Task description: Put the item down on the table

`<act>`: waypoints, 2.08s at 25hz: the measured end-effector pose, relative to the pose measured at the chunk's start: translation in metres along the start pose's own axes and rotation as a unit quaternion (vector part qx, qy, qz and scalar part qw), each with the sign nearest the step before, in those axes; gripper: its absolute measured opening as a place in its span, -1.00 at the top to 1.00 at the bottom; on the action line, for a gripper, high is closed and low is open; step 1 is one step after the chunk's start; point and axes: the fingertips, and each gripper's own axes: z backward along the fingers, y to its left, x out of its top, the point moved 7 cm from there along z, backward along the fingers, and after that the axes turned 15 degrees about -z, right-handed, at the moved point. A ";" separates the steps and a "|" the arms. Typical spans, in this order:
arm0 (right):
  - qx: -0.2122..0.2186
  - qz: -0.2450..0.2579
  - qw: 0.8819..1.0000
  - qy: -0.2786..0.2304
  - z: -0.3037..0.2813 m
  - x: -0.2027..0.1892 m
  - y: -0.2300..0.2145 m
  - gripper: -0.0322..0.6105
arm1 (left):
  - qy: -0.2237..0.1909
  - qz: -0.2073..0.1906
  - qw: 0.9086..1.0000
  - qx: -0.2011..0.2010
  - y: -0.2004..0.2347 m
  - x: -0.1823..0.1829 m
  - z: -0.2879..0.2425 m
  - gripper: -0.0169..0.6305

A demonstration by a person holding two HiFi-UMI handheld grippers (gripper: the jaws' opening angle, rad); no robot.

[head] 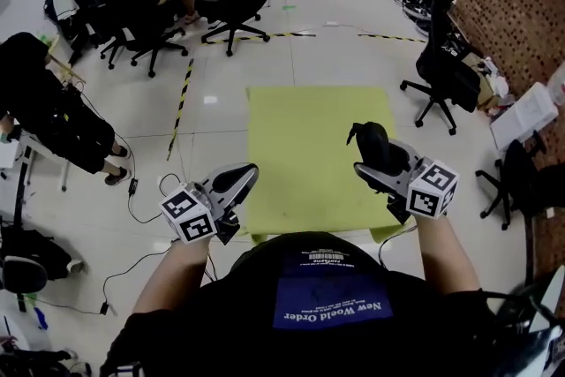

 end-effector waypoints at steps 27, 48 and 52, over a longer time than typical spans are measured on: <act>-0.052 0.038 0.986 0.155 -0.081 0.007 -0.222 -0.10 | 0.102 0.032 0.992 0.064 0.017 -0.082 -0.107 0.94; -0.124 0.072 0.933 0.330 -0.168 -0.156 -0.299 -0.10 | 0.109 0.089 0.989 0.051 0.042 -0.167 -0.102 0.94; -0.140 0.101 0.920 0.351 -0.173 -0.171 -0.304 -0.10 | 0.108 0.093 0.989 0.047 0.042 -0.173 -0.103 0.94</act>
